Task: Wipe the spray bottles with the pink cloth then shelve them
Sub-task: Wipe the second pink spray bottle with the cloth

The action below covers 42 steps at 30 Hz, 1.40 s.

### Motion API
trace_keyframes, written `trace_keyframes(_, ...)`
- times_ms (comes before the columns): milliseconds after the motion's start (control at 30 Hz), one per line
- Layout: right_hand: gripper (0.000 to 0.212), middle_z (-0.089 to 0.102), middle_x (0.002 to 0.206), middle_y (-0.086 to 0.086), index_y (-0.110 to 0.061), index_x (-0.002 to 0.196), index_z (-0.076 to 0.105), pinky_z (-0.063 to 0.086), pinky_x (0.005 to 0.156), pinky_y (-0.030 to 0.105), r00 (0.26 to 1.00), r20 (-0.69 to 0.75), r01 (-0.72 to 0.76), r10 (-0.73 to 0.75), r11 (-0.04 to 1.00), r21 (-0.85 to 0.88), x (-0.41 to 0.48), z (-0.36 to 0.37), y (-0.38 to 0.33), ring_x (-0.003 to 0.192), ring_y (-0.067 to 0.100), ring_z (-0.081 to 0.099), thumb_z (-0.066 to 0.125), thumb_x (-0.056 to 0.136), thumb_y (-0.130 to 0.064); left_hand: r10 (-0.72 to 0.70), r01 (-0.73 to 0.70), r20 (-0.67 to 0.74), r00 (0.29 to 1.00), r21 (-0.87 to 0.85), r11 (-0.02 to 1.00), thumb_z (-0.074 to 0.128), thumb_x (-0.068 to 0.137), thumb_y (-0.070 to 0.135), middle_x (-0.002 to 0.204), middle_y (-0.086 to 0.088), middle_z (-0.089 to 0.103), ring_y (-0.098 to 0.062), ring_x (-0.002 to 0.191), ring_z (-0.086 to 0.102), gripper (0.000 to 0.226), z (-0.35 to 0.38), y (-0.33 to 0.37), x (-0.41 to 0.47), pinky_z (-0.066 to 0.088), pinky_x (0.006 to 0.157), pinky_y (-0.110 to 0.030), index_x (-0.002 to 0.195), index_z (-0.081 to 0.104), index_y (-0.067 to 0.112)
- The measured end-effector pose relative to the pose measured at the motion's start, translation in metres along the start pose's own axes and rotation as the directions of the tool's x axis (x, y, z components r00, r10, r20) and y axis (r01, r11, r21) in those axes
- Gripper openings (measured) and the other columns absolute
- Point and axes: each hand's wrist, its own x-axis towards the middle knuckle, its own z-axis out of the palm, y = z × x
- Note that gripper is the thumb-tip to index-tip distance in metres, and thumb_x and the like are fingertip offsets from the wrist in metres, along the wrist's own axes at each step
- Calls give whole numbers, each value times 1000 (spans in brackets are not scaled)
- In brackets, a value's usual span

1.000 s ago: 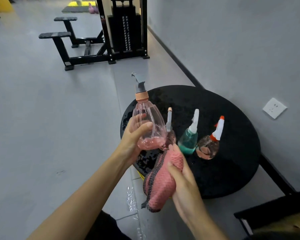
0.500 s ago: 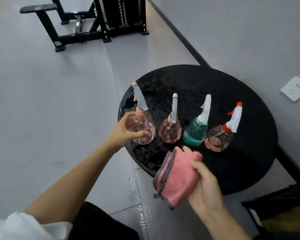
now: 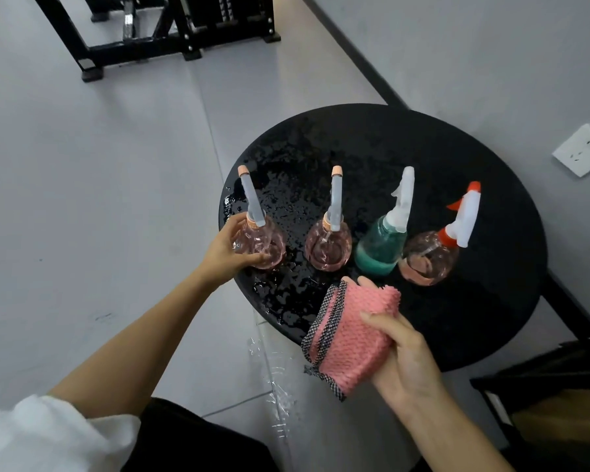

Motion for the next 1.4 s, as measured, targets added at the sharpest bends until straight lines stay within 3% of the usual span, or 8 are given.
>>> trace_keyframes(100, 83, 75, 100, 9, -12, 126, 61, 56, 73, 35, 1000, 17, 17, -17, 1000, 1, -1, -2, -5, 86, 20, 73, 81, 46, -7, 85, -66, -186, 979, 106, 992, 85, 57, 44, 140, -2, 48, -17, 126, 49, 98, 6, 5, -13, 42, 108, -33, 141, 39, 27)
trace_keyframes(233, 74, 74, 103, 10, -10, 125, 62, 54, 79, 37, 998, 49, 35, -37, 999, 40, -2, -5, -12, 87, 20, 72, 71, 52, -2, 339, -262, -475, 812, 222, 939, 69, 79, 24, 100, -4, 51, 2, 89, 47, 40, 30, 19, -54, 36, 80, -8, 109, 45, 15)
trace_keyframes(400, 64, 73, 104, 10, -9, 123, 62, 54, 73, 35, 997, 53, 55, -57, 997, 46, -8, -7, -24, 87, 19, 72, 62, 58, -12, 368, -323, -191, 910, 232, 918, 64, 87, 5, 105, -2, 53, 4, 93, 50, 32, 70, 36, -68, 43, 85, -14, 113, 48, 14)
trace_keyframes(500, 72, 74, 106, 10, -8, 126, 61, 53, 79, 39, 998, 28, 61, -63, 997, 56, -12, -12, -31, 89, 21, 72, 68, 54, -16, 279, -252, -85, 956, 237, 938, 70, 86, 7, 131, -4, 46, -9, 122, 45, 60, 87, 48, -47, 37, 107, -22, 138, 40, 9)
trace_keyframes(600, 111, 71, 114, 14, -7, 125, 63, 50, 92, 42, 997, -13, 76, -75, 993, 93, -15, -19, -34, 97, 25, 69, 89, 18, -23, 200, -207, 53, 978, 264, 942, 80, 80, 14, 149, -13, 31, -20, 141, 30, 91, 97, 60, -18, 20, 114, -21, 151, 23, 6)
trace_keyframes(767, 113, 70, 108, 16, -5, 119, 65, 53, 83, 40, 996, -41, 81, -76, 989, 123, -15, -33, -36, 91, 25, 70, 90, 11, -24, 15, -57, 182, 983, 227, 972, 84, 48, 45, 157, -9, 21, -26, 146, 26, 134, 96, 53, 20, 26, 121, -46, 157, 8, 22)
trace_keyframes(1100, 113, 70, 116, 15, -9, 122, 65, 52, 86, 41, 997, -31, 68, -65, 992, 105, -11, -36, -38, 99, 25, 68, 90, 13, -26, 17, -45, 198, 980, 140, 989, 87, 55, 49, 134, 2, 54, -20, 127, 51, 89, 103, 32, 16, 39, 112, -51, 132, 42, 42)
trace_keyframes(1400, 84, 72, 100, 14, -6, 112, 67, 56, 76, 38, 996, -8, 94, -94, 991, 97, -20, -31, -43, 91, 25, 68, 82, 30, -18, 16, -22, 148, 989, 40, 999, 89, 66, 31, 123, 1, 58, -18, 115, 58, 82, 102, 29, 2, 46, 101, -33, 136, 47, 24)
